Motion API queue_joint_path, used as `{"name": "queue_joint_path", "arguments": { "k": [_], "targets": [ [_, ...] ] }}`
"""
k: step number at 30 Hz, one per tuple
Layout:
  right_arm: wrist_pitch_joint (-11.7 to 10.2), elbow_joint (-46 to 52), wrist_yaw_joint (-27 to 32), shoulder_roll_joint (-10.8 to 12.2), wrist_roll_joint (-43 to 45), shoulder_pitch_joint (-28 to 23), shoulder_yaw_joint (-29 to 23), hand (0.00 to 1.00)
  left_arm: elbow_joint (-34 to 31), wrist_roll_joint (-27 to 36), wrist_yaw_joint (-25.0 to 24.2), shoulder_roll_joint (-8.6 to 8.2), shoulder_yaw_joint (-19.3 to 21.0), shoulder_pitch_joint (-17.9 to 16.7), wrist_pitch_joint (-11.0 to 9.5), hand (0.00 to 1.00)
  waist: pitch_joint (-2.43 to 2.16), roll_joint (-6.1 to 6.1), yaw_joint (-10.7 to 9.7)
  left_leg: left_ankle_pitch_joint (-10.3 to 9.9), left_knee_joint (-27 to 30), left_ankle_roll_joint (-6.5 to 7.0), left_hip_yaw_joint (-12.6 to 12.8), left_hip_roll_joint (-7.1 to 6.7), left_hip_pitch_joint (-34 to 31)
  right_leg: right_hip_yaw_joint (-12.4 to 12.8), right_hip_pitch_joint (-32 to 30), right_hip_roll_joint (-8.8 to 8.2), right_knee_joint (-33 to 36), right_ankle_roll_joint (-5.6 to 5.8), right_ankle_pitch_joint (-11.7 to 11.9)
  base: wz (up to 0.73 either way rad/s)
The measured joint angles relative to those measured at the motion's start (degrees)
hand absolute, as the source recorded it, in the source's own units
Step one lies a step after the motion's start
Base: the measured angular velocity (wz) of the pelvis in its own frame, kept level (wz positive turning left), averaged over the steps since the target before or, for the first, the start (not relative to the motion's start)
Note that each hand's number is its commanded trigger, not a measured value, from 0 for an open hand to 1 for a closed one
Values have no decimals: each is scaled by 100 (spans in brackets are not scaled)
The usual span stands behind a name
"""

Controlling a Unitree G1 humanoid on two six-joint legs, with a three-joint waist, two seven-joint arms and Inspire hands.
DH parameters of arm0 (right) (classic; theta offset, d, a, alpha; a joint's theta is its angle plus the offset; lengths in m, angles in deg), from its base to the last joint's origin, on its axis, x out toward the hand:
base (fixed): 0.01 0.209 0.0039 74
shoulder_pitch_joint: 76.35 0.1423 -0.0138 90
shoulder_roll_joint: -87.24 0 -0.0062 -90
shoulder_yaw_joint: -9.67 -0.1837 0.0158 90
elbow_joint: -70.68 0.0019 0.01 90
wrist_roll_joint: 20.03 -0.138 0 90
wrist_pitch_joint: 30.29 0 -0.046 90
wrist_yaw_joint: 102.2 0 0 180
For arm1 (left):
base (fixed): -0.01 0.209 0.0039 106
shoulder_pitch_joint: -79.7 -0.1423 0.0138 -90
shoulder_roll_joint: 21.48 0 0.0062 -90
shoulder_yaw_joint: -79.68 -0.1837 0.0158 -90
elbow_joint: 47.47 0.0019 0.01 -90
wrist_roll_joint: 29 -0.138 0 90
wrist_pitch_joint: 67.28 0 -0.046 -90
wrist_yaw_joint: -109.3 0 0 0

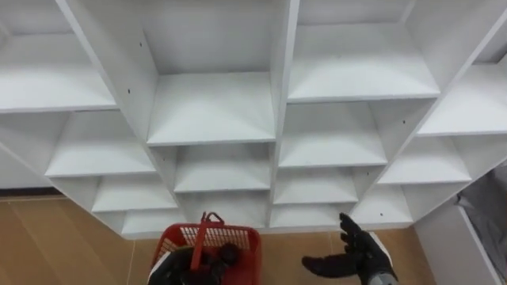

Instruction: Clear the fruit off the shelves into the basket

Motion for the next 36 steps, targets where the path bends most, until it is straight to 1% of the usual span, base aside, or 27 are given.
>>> {"name": "queue_joint_path", "arguments": {
  "k": [2, 3, 4, 6, 7, 8, 11, 12, 15, 17, 19, 20, 21, 22, 24, 27, 31, 33, 36],
  "targets": [
    [1, -1, 0, -28, 3, -70, 8, 0, -5, -1, 95, 7, 96, -60, -2, 100, -6, -10, -1, -15, -35, -4, 3, -6, 68, 3, 80, 3, -57, 5, -7, 0],
    [-3, -24, 20, -80, -15, -114, 3, 0, 10, -2, 154, 11, 158, -106, -1, 100, -6, -8, -3, -29, -53, -5, 1, -11, 126, -10, 179, 2, -93, 12, -10, 0],
    [-3, -66, 48, -106, -32, -132, 2, 0, 14, -2, 192, 11, 195, -145, -1, 100, -3, -9, -7, -40, -58, -5, 0, -13, 163, -16, 235, 4, -104, 16, -12, 4],
    [1, -280, 206, -186, -76, -220, -29, 0, 38, 16, 341, 34, 348, -337, -3, 100, -3, -31, -6, -78, -69, -13, 1, -25, 332, -9, 419, 11, -172, 38, -27, 0],
    [3, -337, 233, -192, -74, -226, -70, 0, 83, 17, 368, 47, 380, -348, -2, 100, 4, -35, -3, -85, -74, -16, 0, -32, 363, -9, 446, 12, -178, 39, -37, 0],
    [4, -450, 285, -191, -69, -224, -189, 0, 175, 17, 419, 63, 482, -365, 0, 100, 4, -44, -2, -89, -100, -18, -4, -64, 393, -9, 459, 9, -168, 39, -61, 0],
    [-1, -789, 347, -188, -10, -230, -567, 0, 451, 38, 458, 71, 781, -416, -4, 100, 3, -51, -8, -89, -142, -19, -7, -75, 472, -16, 532, 5, -210, 46, -71, 0],
    [1, -1006, 363, -189, 18, -235, -682, 0, 563, 10, 485, 90, 824, -442, -6, 100, -5, -58, -8, -91, -154, -20, -10, -82, 502, -26, 576, 2, -275, 51, -74, 0],
    [7, -1569, 375, -182, 46, -261, -840, 0, 883, 16, 490, 109, 955, -452, -4, 100, -1, -78, -5, -100, -156, -21, -9, -91, 534, -45, 634, 0, -280, 56, -78, 3],
    [20, -1763, 442, -180, 40, -355, -908, 0, 1070, 13, 483, 108, 1042, -471, 3, 100, 0, -79, 1, -110, -156, -21, -26, -94, 555, -41, 651, -2, -284, 61, -80, 0],
    [87, -1855, 491, -178, 35, -466, -955, 0, 1270, 11, 480, 103, 1120, -480, 22, 100, 4, -79, 1, -125, -157, -19, -28, -94, 580, -36, 679, -2, -286, 66, -84, 0],
    [134, -1930, 482, -174, 36, -512, -995, 0, 1376, 10, 467, 88, 1255, -485, 56, 100, 7, -77, 5, -141, -157, -16, -28, -94, 604, -30, 700, 0, -288, 71, -87, 0],
    [159, -2054, 473, -162, 37, -517, -1059, 0, 1423, 10, 452, 83, 1395, -484, 121, 100, 19, -63, 3, -155, -156, -14, -28, -94, 617, -23, 705, 1, -291, 75, -94, 0],
    [207, -2095, 464, -160, 45, -517, -1105, 0, 1444, 10, 447, 80, 1468, -480, 141, 100, 28, -54, 4, -169, -155, -12, -28, -92, 621, -19, 702, 2, -297, 79, -100, 0],
    [346, -2284, 413, -159, 110, -507, -1283, 0, 1628, -4, 444, 81, 1704, -428, 218, 100, 30, -48, 5, -199, -161, 5, -29, -102, 686, -8, 750, -6, -277, 101, -115, 0],
    [525, -2381, 300, -144, 146, -484, -1354, 0, 1642, -121, 442, 79, 1875, -433, 389, 100, 18, -27, 10, -225, -154, 19, -25, -99, 711, 9, 769, -9, -269, 113, -120, -2],
    [641, -2423, 66, -76, 232, -429, -1354, 0, 1670, -247, 443, 68, 1943, -423, 479, 100, 2, 9, 9, -231, -152, 25, -25, -103, 710, 5, 774, -12, -266, 115, -119, 0],
    [675, -2422, 20, -81, 245, -417, -1353, 0, 1669, -287, 442, 22, 1940, -404, 527, 100, -4, 66, 10, -234, -152, 27, -26, -111, 710, -15, 796, -8, -266, 120, -116, 3],
    [745, -2459, -14, -85, 329, -326, -1343, 0, 1669, -510, 441, -37, 1936, -405, 559, 100, -4, 98, 16, -236, -151, 23, -19, -113, 711, -15, 797, -15, -270, 119, -116, 0]
  ]
}}
